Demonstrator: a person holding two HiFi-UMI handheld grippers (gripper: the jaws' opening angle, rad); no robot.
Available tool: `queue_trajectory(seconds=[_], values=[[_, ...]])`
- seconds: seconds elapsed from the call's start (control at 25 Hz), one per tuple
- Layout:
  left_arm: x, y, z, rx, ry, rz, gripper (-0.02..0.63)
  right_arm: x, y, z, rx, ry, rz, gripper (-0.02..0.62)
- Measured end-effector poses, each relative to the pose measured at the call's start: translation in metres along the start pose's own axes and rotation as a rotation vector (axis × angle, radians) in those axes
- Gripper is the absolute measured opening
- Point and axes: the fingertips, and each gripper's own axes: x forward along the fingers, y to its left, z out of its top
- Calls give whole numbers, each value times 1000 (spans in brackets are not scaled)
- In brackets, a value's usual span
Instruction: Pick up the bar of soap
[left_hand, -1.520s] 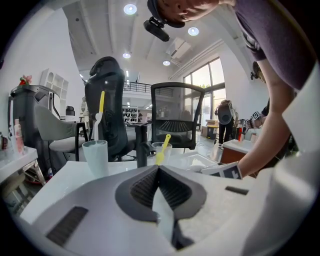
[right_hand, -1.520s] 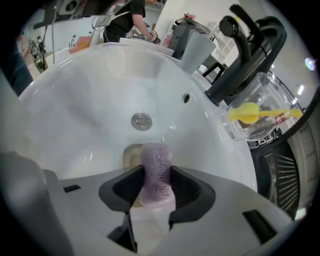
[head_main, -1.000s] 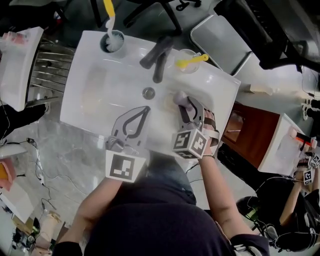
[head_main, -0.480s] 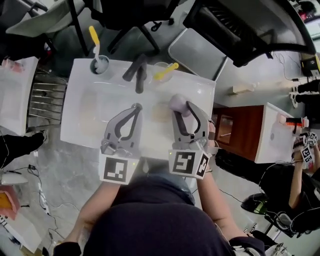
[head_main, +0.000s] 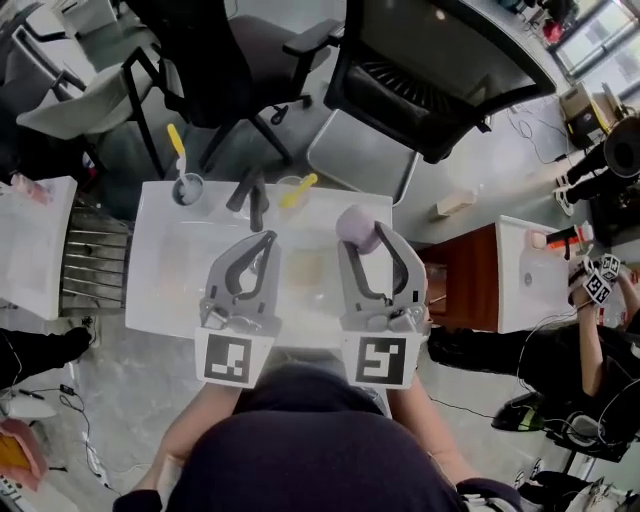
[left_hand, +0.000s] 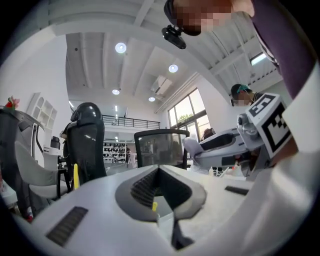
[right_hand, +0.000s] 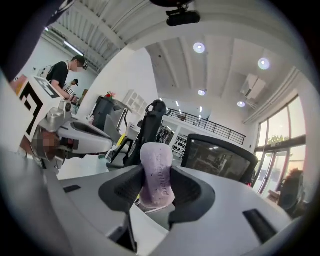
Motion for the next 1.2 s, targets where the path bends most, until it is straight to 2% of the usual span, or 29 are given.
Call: queue_trajectory(seconds=[0.36, 0.64, 1.0, 1.2], values=[[11, 0, 59, 28, -55, 9, 0, -31, -51, 52, 111, -162, -133, 187], [3, 6, 101, 41, -88, 33, 0, -44, -82, 73, 216, -226, -186, 187], [-11, 17, 130, 85, -109, 71, 0, -59, -106, 91, 252, -283, -223, 187], [-15, 14, 134, 100, -116, 70, 0, -67, -113, 97, 237, -299, -235, 187]])
